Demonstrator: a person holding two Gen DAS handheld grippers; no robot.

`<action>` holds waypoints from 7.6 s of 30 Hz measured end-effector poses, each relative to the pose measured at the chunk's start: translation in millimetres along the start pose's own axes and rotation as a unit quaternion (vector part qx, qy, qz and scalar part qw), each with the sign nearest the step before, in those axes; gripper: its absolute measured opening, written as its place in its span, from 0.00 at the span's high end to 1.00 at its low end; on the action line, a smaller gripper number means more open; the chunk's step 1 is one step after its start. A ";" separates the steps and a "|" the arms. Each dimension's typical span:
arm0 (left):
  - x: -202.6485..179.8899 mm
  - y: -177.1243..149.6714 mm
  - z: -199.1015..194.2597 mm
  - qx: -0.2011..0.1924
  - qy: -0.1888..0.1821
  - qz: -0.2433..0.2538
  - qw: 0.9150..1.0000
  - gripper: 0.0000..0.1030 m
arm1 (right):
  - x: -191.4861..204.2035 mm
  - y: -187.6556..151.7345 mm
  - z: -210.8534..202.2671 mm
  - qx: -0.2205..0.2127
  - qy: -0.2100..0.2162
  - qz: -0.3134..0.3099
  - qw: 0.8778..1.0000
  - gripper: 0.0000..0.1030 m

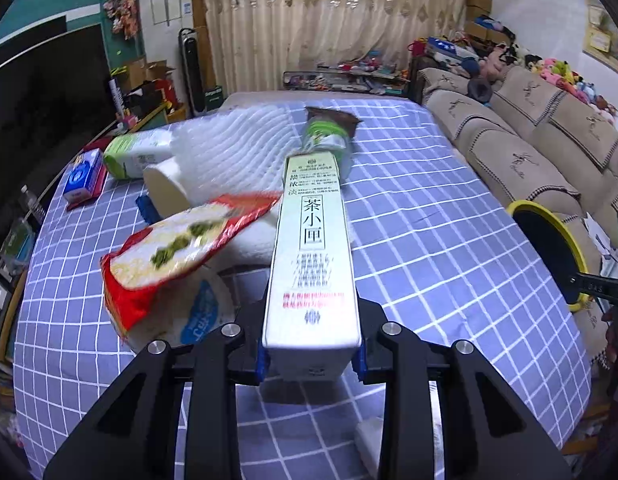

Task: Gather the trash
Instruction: 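Carry the carton over the yellow bin and open the right tool, then grasp the white tea carton with the left tool and drop it into the bin, then grasp the white supplement bottle with the right tool, then carry the bottle over the bin and open the right tool, then grasp the red snack bag with the left tool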

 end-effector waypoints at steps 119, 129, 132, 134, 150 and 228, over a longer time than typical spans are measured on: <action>124.3 -42.8 -135.1 -0.071 0.028 -0.117 0.990 0.11 | 303.5 -81.3 -114.0 -0.106 0.131 -0.208 0.964 0.16; 113.4 -45.3 -124.7 -0.059 0.016 -0.110 0.992 0.11 | 307.1 -85.8 -94.4 -0.088 0.130 -0.203 0.967 0.16; 108.5 -44.6 -122.2 -0.056 0.014 -0.106 0.993 0.10 | 307.8 -85.1 -93.2 -0.093 0.125 -0.202 0.967 0.20; 105.7 -44.5 -119.9 -0.054 0.013 -0.103 0.993 0.10 | 306.0 -83.6 -91.4 -0.092 0.125 -0.198 0.968 0.23; 91.7 -39.0 -113.2 -0.052 0.012 -0.093 0.994 0.10 | 278.2 -70.2 -97.3 -0.104 0.123 -0.180 0.970 0.23; 39.9 -13.7 -19.7 0.021 -0.009 -0.030 0.999 0.39 | -3.0 12.1 4.2 -0.025 -0.052 0.001 0.998 0.20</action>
Point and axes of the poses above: each gripper's, at about its wrist camera, not at the fingertips, and z roughly the way its jaws point, x to its left, y to its top, the point moved 8 cm from there along z, roughly the way its jaws point, and after that the axes turned 5 degrees about -z, right-handed, at the moved point
